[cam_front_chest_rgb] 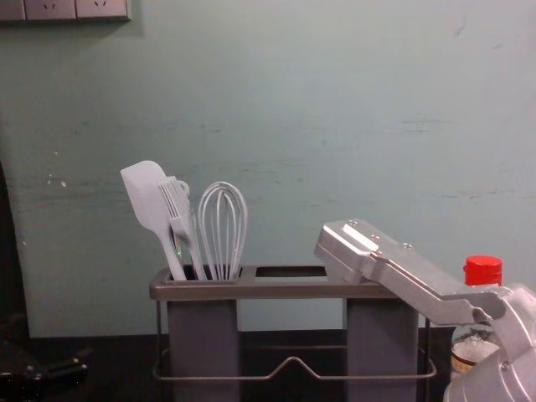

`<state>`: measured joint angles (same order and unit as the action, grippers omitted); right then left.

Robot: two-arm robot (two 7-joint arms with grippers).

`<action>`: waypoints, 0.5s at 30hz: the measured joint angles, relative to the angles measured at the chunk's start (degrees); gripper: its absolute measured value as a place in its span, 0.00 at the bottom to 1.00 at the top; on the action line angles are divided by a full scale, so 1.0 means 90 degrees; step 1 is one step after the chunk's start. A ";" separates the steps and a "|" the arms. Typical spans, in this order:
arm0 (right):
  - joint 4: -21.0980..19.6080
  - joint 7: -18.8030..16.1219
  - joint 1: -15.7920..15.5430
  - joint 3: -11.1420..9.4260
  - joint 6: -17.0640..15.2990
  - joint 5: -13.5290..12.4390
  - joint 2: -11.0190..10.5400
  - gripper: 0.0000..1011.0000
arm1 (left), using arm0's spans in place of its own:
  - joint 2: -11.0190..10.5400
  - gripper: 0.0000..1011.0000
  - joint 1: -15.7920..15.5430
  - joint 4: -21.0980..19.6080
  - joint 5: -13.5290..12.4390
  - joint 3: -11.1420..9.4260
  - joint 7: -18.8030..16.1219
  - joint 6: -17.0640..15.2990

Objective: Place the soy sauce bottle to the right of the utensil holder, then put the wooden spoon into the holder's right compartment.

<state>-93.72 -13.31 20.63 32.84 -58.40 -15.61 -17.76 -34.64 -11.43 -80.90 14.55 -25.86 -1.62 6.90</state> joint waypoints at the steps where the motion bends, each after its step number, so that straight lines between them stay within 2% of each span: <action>1: 0.0000 0.0000 0.0000 0.0000 0.0000 -0.0001 0.0000 0.83 | 0.0000 0.99 0.0000 0.0000 0.0000 0.0000 0.0000 0.0000; 13: -0.0005 0.0005 -0.0003 -0.0002 -0.0003 -0.0007 0.0000 0.83 | 0.0000 0.99 0.0000 0.0000 0.0000 0.0000 0.0000 0.0000; 15: -0.0107 -0.0054 -0.0060 -0.0033 0.0111 -0.0008 -0.0062 0.83 | 0.0000 0.99 0.0000 0.0000 0.0000 0.0001 0.0000 0.0000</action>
<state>-94.68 -13.79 20.10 32.54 -57.40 -15.68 -18.32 -34.65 -11.43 -80.90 14.55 -25.86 -1.62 6.91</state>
